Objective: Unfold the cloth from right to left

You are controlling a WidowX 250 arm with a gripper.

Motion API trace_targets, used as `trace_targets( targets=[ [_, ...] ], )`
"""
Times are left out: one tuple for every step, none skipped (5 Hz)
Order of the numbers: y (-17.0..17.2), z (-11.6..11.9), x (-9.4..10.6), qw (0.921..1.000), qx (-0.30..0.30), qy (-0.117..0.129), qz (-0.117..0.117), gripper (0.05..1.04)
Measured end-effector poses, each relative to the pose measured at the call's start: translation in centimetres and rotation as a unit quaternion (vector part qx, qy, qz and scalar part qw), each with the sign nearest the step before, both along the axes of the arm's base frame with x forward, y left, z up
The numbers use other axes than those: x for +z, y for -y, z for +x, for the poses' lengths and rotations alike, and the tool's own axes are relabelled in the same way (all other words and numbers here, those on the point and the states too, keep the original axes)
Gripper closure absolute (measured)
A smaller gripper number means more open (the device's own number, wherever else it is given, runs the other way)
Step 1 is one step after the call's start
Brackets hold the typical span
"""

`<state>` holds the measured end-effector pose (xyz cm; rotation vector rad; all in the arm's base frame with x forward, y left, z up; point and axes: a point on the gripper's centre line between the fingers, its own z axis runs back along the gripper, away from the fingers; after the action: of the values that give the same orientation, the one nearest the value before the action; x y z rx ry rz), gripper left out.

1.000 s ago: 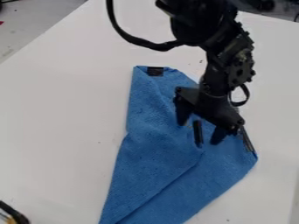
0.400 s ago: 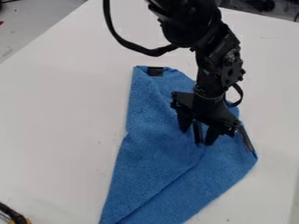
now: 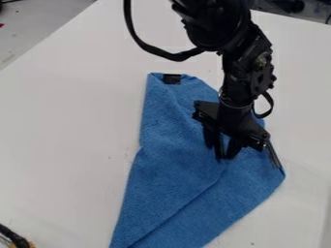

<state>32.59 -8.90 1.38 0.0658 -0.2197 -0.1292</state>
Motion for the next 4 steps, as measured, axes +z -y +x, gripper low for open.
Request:
trace_targets(
  targets=[
    [0.16, 0.09, -0.04, 1.0000, 0.002, 0.003, -0.006, 0.723],
    [0.24, 0.17, -0.07, 1.0000, 0.000, 0.005, -0.008, 0.919],
    [0.00, 0.14, -0.04, 1.0000, 0.007, 0.005, -0.002, 1.017],
    [-0.66, -0.36, 0.90, 0.9997, 0.009, 0.012, 0.020, 1.028]
  ],
)
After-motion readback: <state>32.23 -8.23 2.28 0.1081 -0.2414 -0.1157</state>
